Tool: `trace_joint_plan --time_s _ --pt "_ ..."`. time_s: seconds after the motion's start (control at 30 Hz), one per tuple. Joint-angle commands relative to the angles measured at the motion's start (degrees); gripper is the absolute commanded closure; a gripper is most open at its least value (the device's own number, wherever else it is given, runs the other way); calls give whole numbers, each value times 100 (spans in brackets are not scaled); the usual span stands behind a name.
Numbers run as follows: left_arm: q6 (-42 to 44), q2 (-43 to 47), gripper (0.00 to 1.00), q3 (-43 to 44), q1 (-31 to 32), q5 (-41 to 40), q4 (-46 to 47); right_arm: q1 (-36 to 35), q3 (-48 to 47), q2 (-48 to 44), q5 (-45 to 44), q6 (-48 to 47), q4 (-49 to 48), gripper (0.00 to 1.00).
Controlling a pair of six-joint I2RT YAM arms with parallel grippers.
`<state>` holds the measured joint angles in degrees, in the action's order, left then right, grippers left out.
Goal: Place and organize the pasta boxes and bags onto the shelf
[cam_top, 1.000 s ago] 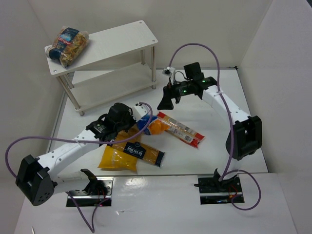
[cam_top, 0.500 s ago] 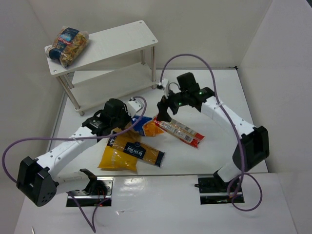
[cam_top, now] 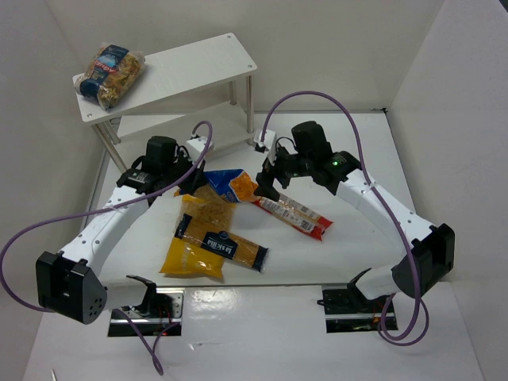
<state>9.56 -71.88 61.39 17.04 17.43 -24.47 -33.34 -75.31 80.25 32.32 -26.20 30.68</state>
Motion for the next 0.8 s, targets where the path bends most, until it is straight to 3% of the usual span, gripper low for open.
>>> trace_joint_plan --time_s 0.0,0.2,0.4,0.77 --pt "-157 209 100 392 -173 1322 390 -58 -1 34 -138 -158 -544 1" --pt "-42 209 100 453 -315 2009 214 -260 -238 359 -358 -263 -607 1" --pt "-42 209 100 576 -421 1957 153 -550 -572 711 -296 -263 -388 1" --pt "-148 51 100 637 -473 1624 320 -621 -757 430 398 -8 -132 1"
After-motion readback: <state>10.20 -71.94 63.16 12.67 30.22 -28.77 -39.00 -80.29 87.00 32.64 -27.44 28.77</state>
